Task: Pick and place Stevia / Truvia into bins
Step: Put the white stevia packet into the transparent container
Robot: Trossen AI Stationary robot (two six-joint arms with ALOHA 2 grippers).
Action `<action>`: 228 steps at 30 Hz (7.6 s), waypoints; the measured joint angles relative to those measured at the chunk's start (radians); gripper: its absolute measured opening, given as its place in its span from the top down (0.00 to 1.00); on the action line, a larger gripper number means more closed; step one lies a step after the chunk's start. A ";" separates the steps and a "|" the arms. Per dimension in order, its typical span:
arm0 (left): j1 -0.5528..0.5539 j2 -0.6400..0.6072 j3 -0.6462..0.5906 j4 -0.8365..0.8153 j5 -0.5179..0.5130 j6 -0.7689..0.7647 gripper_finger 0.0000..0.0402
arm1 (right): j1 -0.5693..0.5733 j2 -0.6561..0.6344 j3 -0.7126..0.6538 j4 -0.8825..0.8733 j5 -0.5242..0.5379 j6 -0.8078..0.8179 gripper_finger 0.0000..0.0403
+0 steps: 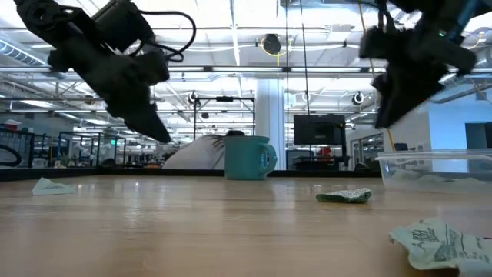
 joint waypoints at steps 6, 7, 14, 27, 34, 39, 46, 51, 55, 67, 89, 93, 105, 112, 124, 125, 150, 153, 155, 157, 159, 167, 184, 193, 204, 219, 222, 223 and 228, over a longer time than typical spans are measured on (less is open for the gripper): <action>-0.066 -0.088 0.091 -0.375 0.093 -0.113 0.68 | 0.000 -0.004 0.000 0.342 0.095 -0.218 0.60; -0.084 -0.098 0.104 -0.445 0.093 -0.141 0.68 | 0.000 0.000 0.000 0.392 0.097 -0.241 0.61; -0.208 -0.109 0.136 -0.720 0.036 -0.534 0.68 | 0.000 0.023 -0.004 0.560 0.091 -0.354 0.62; -0.305 -0.106 0.074 -0.670 -0.049 -0.871 0.68 | -0.010 0.022 -0.082 0.641 0.091 -0.429 0.63; -0.339 -0.105 -0.013 -0.524 -0.067 -0.908 0.68 | -0.011 0.022 -0.082 0.694 0.091 -0.437 0.63; -0.351 -0.105 -0.091 -0.359 -0.067 -0.917 0.68 | -0.014 0.022 -0.082 0.694 0.091 -0.458 0.63; -0.351 -0.107 -0.126 -0.350 -0.039 -0.935 0.68 | -0.014 0.022 -0.082 0.694 0.091 -0.466 0.63; -0.351 -0.107 -0.127 -0.335 -0.040 -0.895 0.69 | -0.014 0.022 -0.082 0.700 0.091 -0.474 0.63; -0.351 -0.106 -0.128 -0.338 -0.041 -0.841 0.79 | -0.014 0.022 -0.082 0.711 0.091 -0.474 0.63; -0.318 -0.103 -0.101 -0.092 -0.309 -0.512 0.99 | -0.074 0.068 -0.082 0.861 -0.010 -0.270 0.63; -0.146 0.052 0.116 0.057 -0.580 0.157 0.99 | -0.270 0.676 -0.003 1.539 -0.248 0.133 0.63; -0.146 0.115 0.117 0.172 -0.586 0.218 0.98 | -0.269 0.747 0.061 1.524 -0.250 0.133 0.63; -0.137 0.145 0.117 0.235 -0.581 0.225 0.99 | -0.271 0.769 0.112 1.525 -0.246 0.084 0.63; -0.133 0.144 0.117 0.279 -0.533 0.231 0.96 | -0.293 0.770 0.112 1.516 -0.249 0.044 0.63; -0.132 0.144 0.117 0.293 -0.505 0.226 0.89 | -0.295 0.769 0.112 1.531 -0.303 -0.189 0.96; -0.132 0.144 0.117 0.290 -0.505 0.219 0.87 | -0.295 0.769 0.112 1.529 -0.303 -0.201 0.98; -0.147 0.144 0.117 0.181 -0.516 0.202 0.70 | -0.152 0.191 0.112 0.372 -0.148 -0.012 1.00; -0.147 0.144 0.117 0.181 -0.516 0.184 0.70 | -0.116 0.102 0.112 0.107 -0.100 0.177 1.00; -0.147 0.144 0.117 0.182 -0.516 0.179 0.70 | -0.093 0.069 0.104 -0.051 -0.035 0.342 1.00; -0.147 0.144 0.117 0.181 -0.516 0.179 0.70 | -0.072 0.049 0.078 -0.157 -0.015 0.473 1.00; -0.147 0.144 0.117 0.183 -0.516 0.177 0.70 | -0.052 0.035 0.039 -0.175 -0.038 0.518 1.00; -0.147 0.143 0.117 0.194 -0.509 0.180 0.70 | -0.031 0.018 -0.081 -0.080 -0.067 0.540 0.98; -0.171 0.106 0.137 0.076 -0.368 0.130 0.70 | -0.021 -0.085 -0.107 0.021 -0.092 0.366 0.79; -0.281 0.027 0.373 -0.611 -0.189 -0.112 0.70 | -0.020 -0.314 -0.106 0.239 -0.092 0.272 0.79; -0.573 0.033 0.453 -0.869 0.183 -0.877 0.70 | -0.020 -0.314 -0.106 0.527 -0.092 -0.220 0.79; -0.737 0.077 0.259 -0.751 0.173 -1.193 0.68 | -0.021 -0.276 -0.106 0.656 -0.092 -0.320 0.79; -0.751 0.076 0.222 -0.711 0.172 -1.215 0.62 | -0.021 -0.277 -0.106 0.675 -0.092 -0.321 0.79; -0.758 0.077 0.213 -0.715 0.172 -1.222 0.60 | -0.021 -0.277 -0.106 0.675 -0.092 -0.321 0.79; -0.784 0.076 0.163 -0.638 0.111 -1.229 0.52 | -0.021 -0.273 -0.106 0.673 -0.092 -0.366 0.79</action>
